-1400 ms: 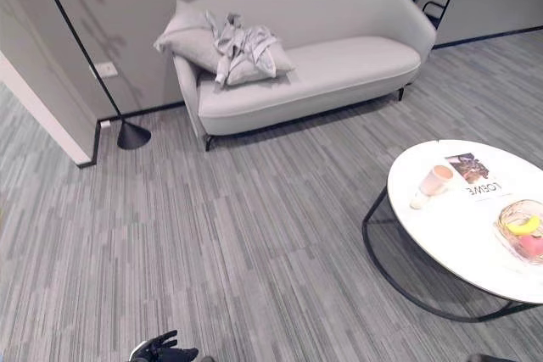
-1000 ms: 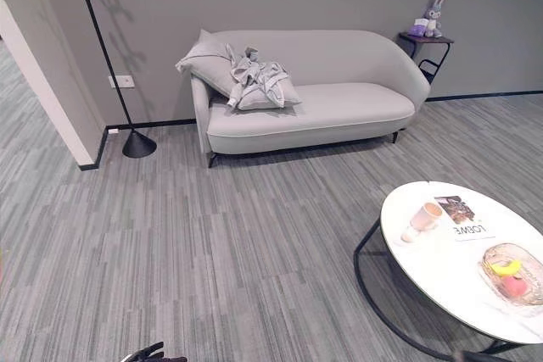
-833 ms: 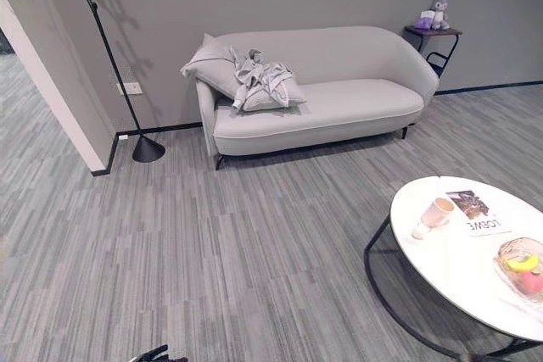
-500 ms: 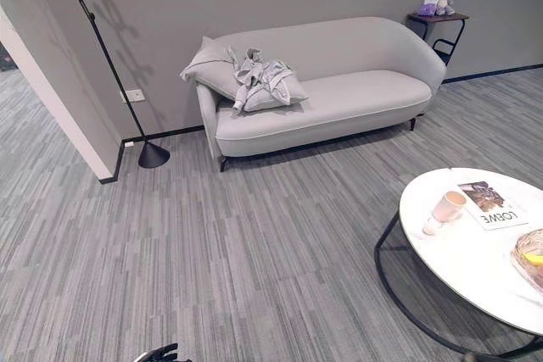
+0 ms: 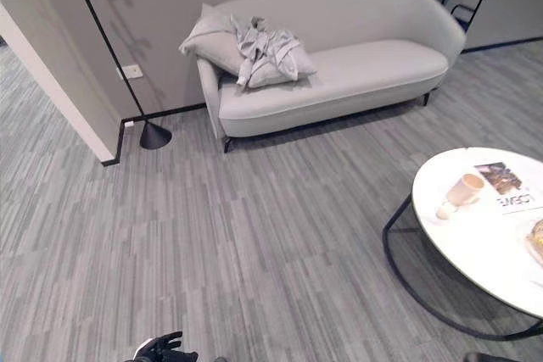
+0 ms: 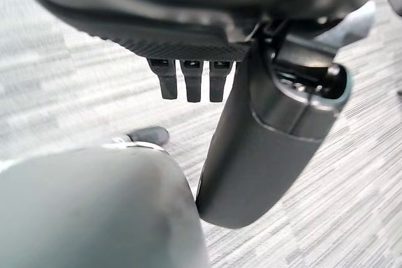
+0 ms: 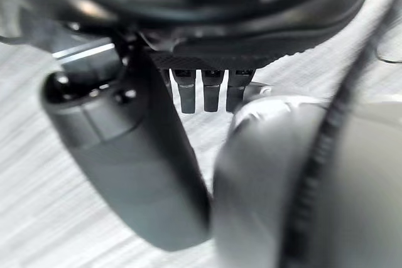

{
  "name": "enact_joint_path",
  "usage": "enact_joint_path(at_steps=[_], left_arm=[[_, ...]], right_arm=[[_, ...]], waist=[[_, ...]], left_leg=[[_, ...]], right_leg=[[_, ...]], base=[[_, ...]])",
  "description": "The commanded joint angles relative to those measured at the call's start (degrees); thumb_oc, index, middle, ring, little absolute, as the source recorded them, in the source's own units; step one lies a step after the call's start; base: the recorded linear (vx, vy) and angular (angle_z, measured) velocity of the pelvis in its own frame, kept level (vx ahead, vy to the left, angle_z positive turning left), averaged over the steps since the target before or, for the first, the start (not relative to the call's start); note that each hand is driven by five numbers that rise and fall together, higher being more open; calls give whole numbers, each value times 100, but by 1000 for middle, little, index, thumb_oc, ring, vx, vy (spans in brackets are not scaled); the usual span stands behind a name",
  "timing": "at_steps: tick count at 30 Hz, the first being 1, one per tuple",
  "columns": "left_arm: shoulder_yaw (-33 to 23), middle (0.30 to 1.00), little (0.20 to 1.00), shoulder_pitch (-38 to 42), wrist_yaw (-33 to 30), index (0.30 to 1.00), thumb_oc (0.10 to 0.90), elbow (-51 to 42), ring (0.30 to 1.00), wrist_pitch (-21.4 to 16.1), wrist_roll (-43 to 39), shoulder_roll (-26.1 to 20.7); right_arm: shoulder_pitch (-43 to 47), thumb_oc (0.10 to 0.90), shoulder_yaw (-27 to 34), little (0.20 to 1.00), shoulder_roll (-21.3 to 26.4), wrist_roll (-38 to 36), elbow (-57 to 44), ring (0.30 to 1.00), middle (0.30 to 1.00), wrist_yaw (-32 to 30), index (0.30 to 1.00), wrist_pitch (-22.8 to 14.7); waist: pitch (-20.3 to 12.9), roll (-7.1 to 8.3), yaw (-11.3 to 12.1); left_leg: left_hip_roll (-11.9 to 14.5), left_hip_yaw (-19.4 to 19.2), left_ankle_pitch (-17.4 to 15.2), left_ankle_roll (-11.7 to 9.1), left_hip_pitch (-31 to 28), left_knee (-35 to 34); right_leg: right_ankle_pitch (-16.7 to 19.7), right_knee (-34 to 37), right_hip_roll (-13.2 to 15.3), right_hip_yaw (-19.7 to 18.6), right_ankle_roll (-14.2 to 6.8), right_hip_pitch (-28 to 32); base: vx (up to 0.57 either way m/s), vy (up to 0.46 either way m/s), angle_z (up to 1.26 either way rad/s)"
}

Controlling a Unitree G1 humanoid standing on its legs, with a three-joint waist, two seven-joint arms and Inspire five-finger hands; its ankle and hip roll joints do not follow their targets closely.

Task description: Hang the clothes on the sofa on the clothes rack.

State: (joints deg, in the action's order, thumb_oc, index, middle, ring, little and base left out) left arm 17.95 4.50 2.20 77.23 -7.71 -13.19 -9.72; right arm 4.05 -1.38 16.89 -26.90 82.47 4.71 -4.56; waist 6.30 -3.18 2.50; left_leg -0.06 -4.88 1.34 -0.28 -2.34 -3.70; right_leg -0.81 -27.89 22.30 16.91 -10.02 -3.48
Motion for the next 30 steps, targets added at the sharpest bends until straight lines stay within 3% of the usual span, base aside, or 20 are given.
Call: enact_joint_path(at_steps=[1, 2, 3, 5, 6, 8, 10, 12, 13, 16, 18, 19, 21, 23, 24, 25, 26, 27, 28, 30], left_arm=[[-65, 900, 900, -39, 63, 900, 800, 216, 900, -39, 125, 150], [-66, 900, 900, -34, 71, 900, 800, 264, 900, -23, 119, 167], [-107, 900, 900, -68, 51, 900, 800, 332, 900, -37, 141, 144], [-52, 900, 900, -39, 35, 900, 800, 326, 900, -48, 181, 103], [42, 900, 900, -20, 13, 900, 800, 303, 900, -58, 272, 105], [358, 900, 900, 137, 37, 900, 800, 228, 900, -121, 679, 157], [663, 900, 900, 275, 65, 900, 800, 121, 900, -192, 931, 169], [761, 900, 900, 341, 94, 900, 800, 108, 900, -201, 980, 151], [687, 900, 900, 316, 47, 900, 800, 80, 900, -199, 911, 142], [494, 900, 900, 212, -7, 900, 800, -5, 900, -208, 547, 154], [477, 900, 900, 181, 9, 900, 800, 27, 900, -185, 443, 245], [591, 900, 900, 192, -16, 900, 800, 27, 900, -188, 563, 260], [701, 900, 900, 234, -42, 900, 800, -39, 900, -193, 678, 246], [1042, 900, 900, 389, -154, 900, 800, -321, 900, -216, 965, 217], [1041, 900, 900, 394, -155, 900, 800, -324, 900, -213, 967, 211], [1100, 900, 900, 438, -261, 900, 800, -502, 900, -254, 958, 147], [1063, 900, 900, 418, -353, 900, 800, -592, 900, -262, 869, 105], [818, 900, 900, 333, -489, 900, 800, -620, 900, -266, 567, 81], [817, 900, 900, 333, -489, 900, 800, -620, 900, -267, 567, 80], [288, 900, 900, 151, -512, 900, 800, -345, 900, -239, 130, 81]], right_arm=[[-84, 800, -170, 900, -329, -206, 338, 900, 900, 32, 900, 358], [-79, 800, -160, 900, -347, -326, 314, 900, 900, 48, 900, 347], [-131, 800, -123, 900, -350, -516, 230, 900, 900, 65, 900, 306], [-120, 800, -100, 900, -316, -533, 190, 900, 900, -33, 900, 270], [-107, 800, -102, 900, -301, -489, 175, 900, 900, -84, 900, 262], [-93, 800, 54, 900, -329, -559, 379, 900, 900, -68, 900, 391], [-115, 800, 301, 900, -298, -607, 623, 900, 900, -54, 900, 461], [-178, 800, 371, 900, -297, -608, 687, 900, 900, -103, 900, 471], [-164, 800, 352, 900, -298, -499, 773, 900, 900, -147, 900, 483], [-76, 800, 322, 900, -190, -555, 881, 900, 900, -235, 900, 416], [18, 800, 30, 900, -201, -363, 739, 900, 900, -288, 900, 303], [174, 800, -354, 900, -181, -30, 406, 900, 900, -385, 900, 204], [261, 800, -493, 900, -168, 136, 236, 900, 900, -492, 900, 167], [605, 800, -995, 900, -100, 779, -168, 900, 900, -831, 900, 186], [611, 800, -991, 900, -106, 782, -172, 900, 900, -835, 900, 191], [767, 800, -1296, 900, -84, 1096, -525, 900, 900, -992, 900, 197], [825, 800, -1399, 900, -105, 1128, -679, 900, 900, -1047, 900, 188], [879, 800, -1529, 900, -148, 1104, -976, 900, 900, -1041, 900, 151], [879, 800, -1529, 900, -149, 1104, -979, 900, 900, -1041, 900, 153], [909, 800, -1642, 900, -224, 1192, -1225, 900, 900, -1014, 900, 106]], waist=[[222, -165, 125], [288, -210, 77], [351, -204, -69], [368, -160, -172], [374, -164, -266], [356, -140, -562], [303, -238, -787], [246, -220, -753], [141, -176, -697], [-31, -426, -684], [-101, -436, -611], [-89, -371, -545], [-23, -259, -526], [197, 1, -307], [195, 15, -312], [302, 168, -71], [322, 204, 84], [266, 158, 288], [259, 173, 289], [190, 66, 592]], left_leg=[[-265, 180, -281, 377, -228, -130], [-228, 190, -348, 377, -331, -130], [-166, 285, -479, 292, -565, -130], [-164, 274, -629, 216, -670, -130], [-118, 266, -777, 149, -803, -130], [74, 278, -1159, -118, -1232, -130], [330, 404, -1390, -307, -1634, -130], [374, 478, -1459, -371, -1717, -130], [519, 473, -1236, -486, -1782, -130], [1190, 615, 7, -778, -1645, 284], [1370, 608, 752, -915, -1406, 910], [1561, 504, 1505, -1009, -996, 1964], [1642, 365, 1653, -873, -719, 2493], [1362, 161, 977, -532, -54, 3155], [1346, 164, 969, -517, -23, 3185], [871, 123, 440, -403, 702, 3437], [584, 26, 215, -331, 1160, 3234], [350, -259, 75, -177, 1448, 2060], [332, -270, 114, -171, 1433, 2005], [89, -325, 765, -235, 1685, 620]], right_leg=[[882, -995, -420, -343, -9, -421], [728, -1246, -502, -331, 48, -695], [318, -858, -926, -258, 181, -994], [196, -16, -1069, -77, 227, -1083], [307, 642, -1065, 20, 222, -1147], [1191, 2713, -906, -318, -110, -1456], [1551, 3182, -546, -776, -336, -1775], [1567, 3286, -511, -705, -368, -1647], [1801, 3267, -508, -451, -369, -1484], [1691, 3244, -1017, -409, -121, -1202], [1457, 3289, -1247, -315, 26, -943], [1123, 3289, -1469, -189, 322, -540], [1028, 3289, -1496, -202, 452, -362], [775, 3289, -1469, -343, 578, -1], [784, 3289, -1450, -342, 572, -16], [589, 3289, -1435, -529, 565, 268], [457, 3289, -1456, -584, 546, 408], [162, 3289, -1569, -604, 478, 721], [169, 3289, -1552, -608, 475, 708], [-129, 3289, -1874, -679, 524, 1167]], base=[[71, 121, 66], [283, 2, 26], [347, -84, 10], [355, -157, -8], [513, -283, 11], [768, -352, 13], [768, -293, -4], [550, -280, 28], [673, -444, 54], [527, -387, 37], [518, -382, 8], [451, -341, -24], [363, -299, -15], [372, -275, -5], [385, -180, -22], [380, -104, -37], [716, -96, -11], [483, -11, -8], [544, 26, -19], [520, -2, -41]])
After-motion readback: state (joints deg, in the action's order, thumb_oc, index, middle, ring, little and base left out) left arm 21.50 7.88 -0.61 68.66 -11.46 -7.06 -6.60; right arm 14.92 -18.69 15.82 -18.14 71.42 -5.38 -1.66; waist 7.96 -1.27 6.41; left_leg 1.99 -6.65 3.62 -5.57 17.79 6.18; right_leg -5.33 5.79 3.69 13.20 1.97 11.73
